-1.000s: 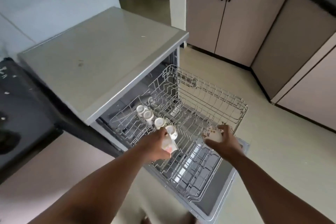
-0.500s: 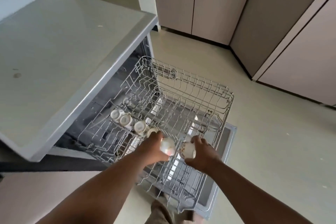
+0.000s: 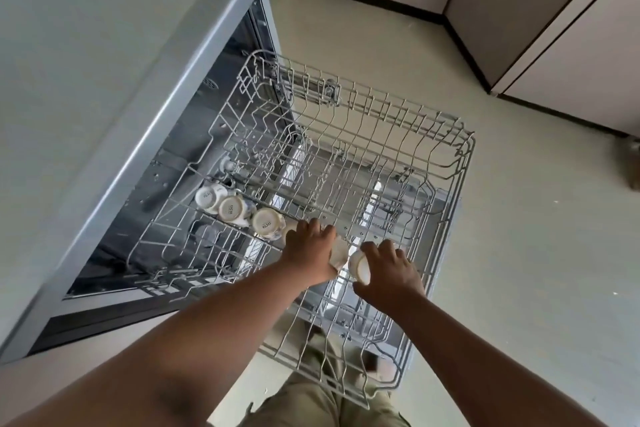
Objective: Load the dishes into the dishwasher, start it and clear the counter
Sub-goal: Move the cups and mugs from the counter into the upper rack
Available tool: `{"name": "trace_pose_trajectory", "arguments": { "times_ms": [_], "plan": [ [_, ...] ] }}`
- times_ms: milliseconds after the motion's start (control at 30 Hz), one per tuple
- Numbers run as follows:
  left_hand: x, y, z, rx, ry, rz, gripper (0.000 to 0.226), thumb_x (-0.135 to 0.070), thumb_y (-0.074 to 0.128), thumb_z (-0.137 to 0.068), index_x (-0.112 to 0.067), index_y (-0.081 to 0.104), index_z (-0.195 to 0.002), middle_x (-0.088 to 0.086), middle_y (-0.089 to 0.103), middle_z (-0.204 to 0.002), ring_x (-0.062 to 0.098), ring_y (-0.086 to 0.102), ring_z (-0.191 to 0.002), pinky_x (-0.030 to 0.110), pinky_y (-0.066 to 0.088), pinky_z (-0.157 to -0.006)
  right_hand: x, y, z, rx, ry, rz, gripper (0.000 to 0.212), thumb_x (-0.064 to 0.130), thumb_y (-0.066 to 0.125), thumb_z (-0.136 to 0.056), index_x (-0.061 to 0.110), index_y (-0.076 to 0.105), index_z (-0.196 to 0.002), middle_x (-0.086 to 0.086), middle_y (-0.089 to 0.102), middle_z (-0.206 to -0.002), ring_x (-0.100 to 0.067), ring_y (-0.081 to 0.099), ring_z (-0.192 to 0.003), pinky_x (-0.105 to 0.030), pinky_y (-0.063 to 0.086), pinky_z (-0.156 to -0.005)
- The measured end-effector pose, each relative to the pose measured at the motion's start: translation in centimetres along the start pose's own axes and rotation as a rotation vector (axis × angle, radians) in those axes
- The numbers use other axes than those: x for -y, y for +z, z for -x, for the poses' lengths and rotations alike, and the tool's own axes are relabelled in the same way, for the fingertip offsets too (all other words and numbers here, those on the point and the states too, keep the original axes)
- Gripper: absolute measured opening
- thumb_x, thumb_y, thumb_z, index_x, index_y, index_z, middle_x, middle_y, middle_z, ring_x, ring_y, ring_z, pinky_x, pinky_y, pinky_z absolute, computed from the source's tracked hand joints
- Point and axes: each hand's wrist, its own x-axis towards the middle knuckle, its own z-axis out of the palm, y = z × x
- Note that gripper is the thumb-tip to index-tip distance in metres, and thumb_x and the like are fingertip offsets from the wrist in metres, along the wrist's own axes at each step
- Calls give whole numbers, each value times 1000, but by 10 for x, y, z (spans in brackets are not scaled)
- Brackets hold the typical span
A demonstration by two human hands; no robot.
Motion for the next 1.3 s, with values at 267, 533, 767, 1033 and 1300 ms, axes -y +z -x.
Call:
{"name": "trace_pose_trajectory", "arguments": {
  "times_ms": [267,533,767,1033,1300],
  "plan": [
    [4,14,-15,-33,33,-125,76,-59,71,-72,-20,40,-130,10,45,-128,30,42,-118,41,35,-92,5,22,-2,32,6,14,83,60,73,-73,26,26,-132,-4,39,-127,-29,53,-114,-40,51,-90],
    [2,18,-18,-68,46,-149,79,-64,70,-69,-22,41,-129,4,47,-124,25,40,-114,38,28,-87,-2,26,-7,73,-1,25,87,60,77,-67,24,26,-128,-6,41,-125,-30,55,-111,-41,51,-89],
    [1,19,-11,-110,49,-143,88,-71,70,-65,-18,33,-124,4,55,-121,23,46,-110,37,27,-87,12,12,-14,166,215,-75,88,66,71,-69,19,26,-128,-11,42,-126,-34,62,-102,-43,54,-71],
    [0,19,-7,-121,59,-106,80,-64,68,-68,-18,35,-124,6,55,-121,25,45,-114,37,25,-91,16,9,-14,81,331,-326,81,55,80,-68,14,35,-121,-13,49,-123,-36,61,-103,-44,54,-77],
    [6,25,-2,-111,64,-148,80,-61,64,-73,-19,32,-134,6,48,-129,25,37,-122,42,20,-97,19,10,-12,105,323,-278,82,53,79,-72,15,32,-127,-13,44,-128,-36,59,-106,-45,55,-77]
  ]
}}
